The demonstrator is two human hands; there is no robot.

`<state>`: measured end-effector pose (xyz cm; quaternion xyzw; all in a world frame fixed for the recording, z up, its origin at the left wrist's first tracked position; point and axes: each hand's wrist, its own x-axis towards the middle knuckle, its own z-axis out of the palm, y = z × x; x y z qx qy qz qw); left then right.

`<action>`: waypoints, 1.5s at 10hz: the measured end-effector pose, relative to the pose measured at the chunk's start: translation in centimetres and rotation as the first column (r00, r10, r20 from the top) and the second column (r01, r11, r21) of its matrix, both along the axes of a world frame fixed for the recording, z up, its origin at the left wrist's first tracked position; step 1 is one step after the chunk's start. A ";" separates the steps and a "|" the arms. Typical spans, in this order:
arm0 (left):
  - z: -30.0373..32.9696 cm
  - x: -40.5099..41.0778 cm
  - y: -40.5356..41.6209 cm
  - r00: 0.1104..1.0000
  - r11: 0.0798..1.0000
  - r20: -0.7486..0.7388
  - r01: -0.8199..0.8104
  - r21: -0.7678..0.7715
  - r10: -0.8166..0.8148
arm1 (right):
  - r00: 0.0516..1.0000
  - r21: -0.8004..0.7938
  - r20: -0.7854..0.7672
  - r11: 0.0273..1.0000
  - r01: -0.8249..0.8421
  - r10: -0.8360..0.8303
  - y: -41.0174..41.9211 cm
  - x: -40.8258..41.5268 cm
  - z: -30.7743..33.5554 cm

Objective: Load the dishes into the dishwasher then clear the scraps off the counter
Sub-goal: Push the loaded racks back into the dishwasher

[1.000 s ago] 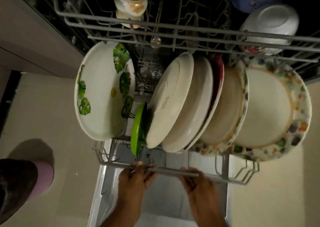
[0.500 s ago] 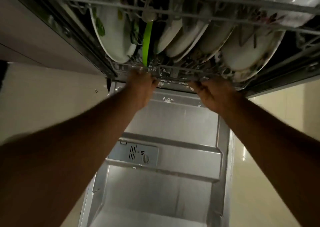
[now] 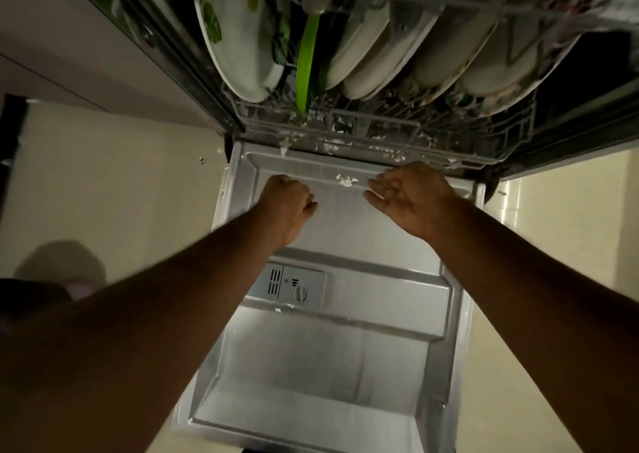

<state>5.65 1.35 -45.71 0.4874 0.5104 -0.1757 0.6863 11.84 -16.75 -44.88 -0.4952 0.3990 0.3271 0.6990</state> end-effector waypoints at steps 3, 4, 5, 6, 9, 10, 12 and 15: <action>0.3 -4.7 -2.1 0.995 0.996 -0.069 -0.078 -0.051 0.075 | 0.997 -0.007 -0.070 1.000 0.006 -0.007 -1.1 -6.4 -0.6; -0.2 -7.7 -2.8 0.992 0.996 -0.100 -0.076 -0.045 0.072 | 0.993 -0.005 -0.116 1.000 0.016 -0.016 -1.1 -9.5 -0.7; -0.7 -12.2 -3.3 0.990 0.998 -0.138 -0.022 -0.067 0.013 | 0.983 -0.026 -0.180 0.999 0.028 -0.032 -0.8 -13.2 -1.0; -0.8 -16.6 -3.9 0.987 0.993 -0.159 -0.017 -0.114 -0.002 | 0.976 -0.043 -0.214 0.998 0.040 -0.048 -0.5 -17.2 -1.6; 0.3 -28.3 -6.2 0.965 0.981 -0.256 -0.107 -0.160 0.063 | 0.952 -0.023 -0.280 0.992 0.124 -0.126 -1.6 -28.3 -0.2; 0.3 -32.7 -6.9 0.953 0.978 -0.286 -0.149 -0.145 0.103 | 0.930 -0.045 -0.335 0.989 0.142 -0.149 -2.1 -32.7 -0.5; 0.1 -41.9 -8.8 0.941 0.987 -0.326 -0.131 -0.097 0.093 | 0.880 -0.071 -0.422 0.976 0.208 -0.218 -3.8 -42.7 -2.8; -3.6 -49.0 -12.1 0.909 0.973 -0.404 -0.175 -0.153 0.100 | 0.757 -0.141 -0.477 0.888 0.437 -0.448 -4.2 -51.7 -8.1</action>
